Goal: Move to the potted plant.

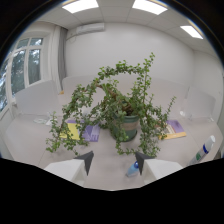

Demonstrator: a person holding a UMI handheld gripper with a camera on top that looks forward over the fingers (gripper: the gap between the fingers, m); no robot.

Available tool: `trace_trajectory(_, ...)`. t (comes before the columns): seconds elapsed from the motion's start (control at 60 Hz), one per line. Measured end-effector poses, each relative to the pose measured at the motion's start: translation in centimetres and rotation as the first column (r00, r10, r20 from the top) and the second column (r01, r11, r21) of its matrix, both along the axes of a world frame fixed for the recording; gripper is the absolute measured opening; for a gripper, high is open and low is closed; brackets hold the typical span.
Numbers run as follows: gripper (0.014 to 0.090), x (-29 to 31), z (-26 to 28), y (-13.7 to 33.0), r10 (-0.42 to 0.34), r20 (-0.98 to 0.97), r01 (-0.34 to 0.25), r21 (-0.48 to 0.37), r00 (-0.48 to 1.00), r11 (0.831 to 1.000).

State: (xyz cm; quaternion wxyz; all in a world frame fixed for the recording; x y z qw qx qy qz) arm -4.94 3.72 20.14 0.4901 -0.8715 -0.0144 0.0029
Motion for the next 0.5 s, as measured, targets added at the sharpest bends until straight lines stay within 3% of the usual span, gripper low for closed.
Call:
trace_trajectory(0.3,0.0835,2.3,1.5,10.8,0.029,0.001,-0.029,0.022,1.000,0.999)
trace_trajectory(0.5,0.0832,3.2,1.3,15.5,0.035,-0.016,-0.035,0.015,0.999,0.999)
